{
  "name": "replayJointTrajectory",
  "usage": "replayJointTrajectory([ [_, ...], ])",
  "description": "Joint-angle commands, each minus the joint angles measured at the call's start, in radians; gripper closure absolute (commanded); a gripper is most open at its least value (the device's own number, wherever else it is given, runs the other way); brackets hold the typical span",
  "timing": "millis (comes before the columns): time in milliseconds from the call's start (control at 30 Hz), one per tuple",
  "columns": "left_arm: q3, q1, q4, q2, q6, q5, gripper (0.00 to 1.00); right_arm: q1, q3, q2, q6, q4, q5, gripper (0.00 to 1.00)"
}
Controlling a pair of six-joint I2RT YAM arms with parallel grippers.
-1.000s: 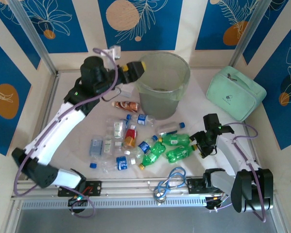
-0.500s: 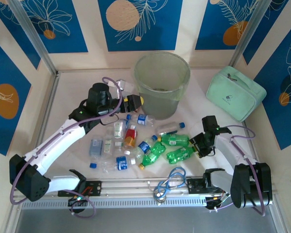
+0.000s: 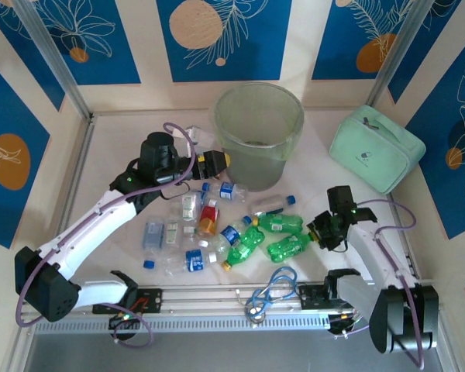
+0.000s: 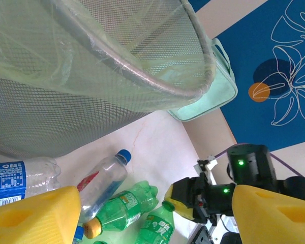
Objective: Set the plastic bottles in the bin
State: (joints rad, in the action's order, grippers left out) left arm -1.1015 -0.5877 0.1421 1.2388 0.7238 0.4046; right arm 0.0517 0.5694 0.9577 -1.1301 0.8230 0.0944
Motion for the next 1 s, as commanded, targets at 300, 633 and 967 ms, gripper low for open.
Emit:
replayJointTrajectory([
  [300,-0.045,-0.011,0.001,0.003,-0.048,0.039,0.19,0.02,0.188,-0.1,0.093,0.113,0.034,0.76],
  [633,-0.063,-0.012,-0.075,0.016,-0.065,0.178,0.03,0.111,0.447,-0.119,0.236,0.064,-0.052,0.77],
  [967,-0.2,-0.116,-0.014,0.145,-0.163,0.371,0.0,0.346,0.691,-0.016,0.294,-0.126,-0.173,0.77],
])
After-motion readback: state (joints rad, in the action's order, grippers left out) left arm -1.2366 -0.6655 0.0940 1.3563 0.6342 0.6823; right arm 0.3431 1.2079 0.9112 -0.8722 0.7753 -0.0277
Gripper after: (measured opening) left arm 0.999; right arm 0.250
